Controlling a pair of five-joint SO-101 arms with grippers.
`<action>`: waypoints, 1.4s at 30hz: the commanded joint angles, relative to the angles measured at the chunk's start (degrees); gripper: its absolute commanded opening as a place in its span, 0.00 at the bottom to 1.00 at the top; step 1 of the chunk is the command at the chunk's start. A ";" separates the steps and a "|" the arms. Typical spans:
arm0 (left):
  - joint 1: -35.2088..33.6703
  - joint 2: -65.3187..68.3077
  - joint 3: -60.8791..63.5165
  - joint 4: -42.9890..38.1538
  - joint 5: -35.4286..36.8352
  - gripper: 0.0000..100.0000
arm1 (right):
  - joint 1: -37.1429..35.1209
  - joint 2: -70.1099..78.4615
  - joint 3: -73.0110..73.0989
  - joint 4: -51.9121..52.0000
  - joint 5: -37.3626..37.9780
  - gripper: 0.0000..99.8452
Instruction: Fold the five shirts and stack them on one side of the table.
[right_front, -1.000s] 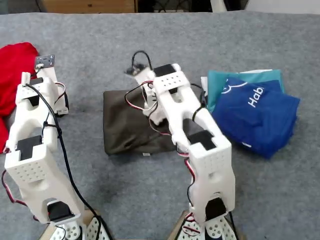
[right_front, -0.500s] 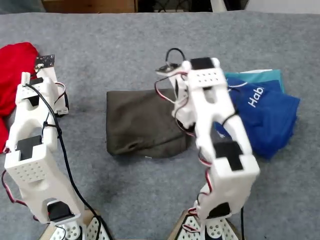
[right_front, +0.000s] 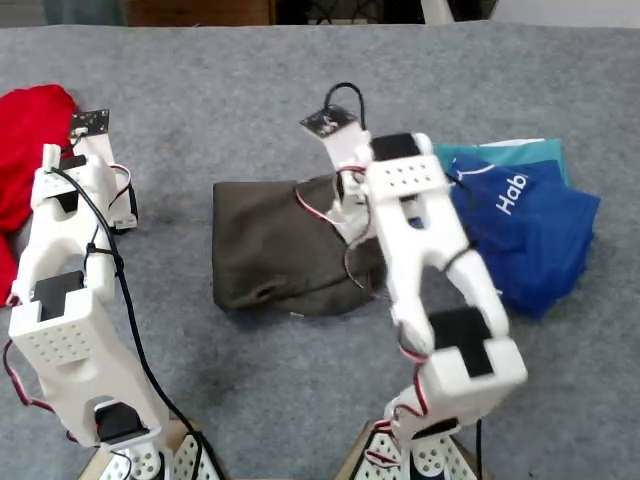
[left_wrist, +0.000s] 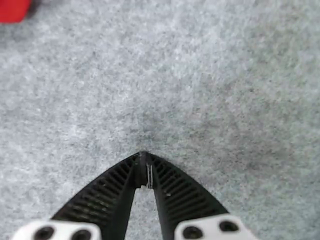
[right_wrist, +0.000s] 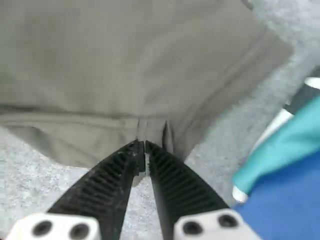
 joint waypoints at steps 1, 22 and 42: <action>2.77 -3.25 -2.24 1.23 0.53 0.03 | -0.79 6.99 -8.92 2.46 -0.79 0.01; 22.11 -0.35 -2.95 -5.27 0.62 0.03 | -0.70 15.96 -23.34 7.38 -2.29 0.01; 21.76 2.46 -4.00 -6.42 0.18 0.03 | 3.16 5.14 0.66 8.62 6.59 0.01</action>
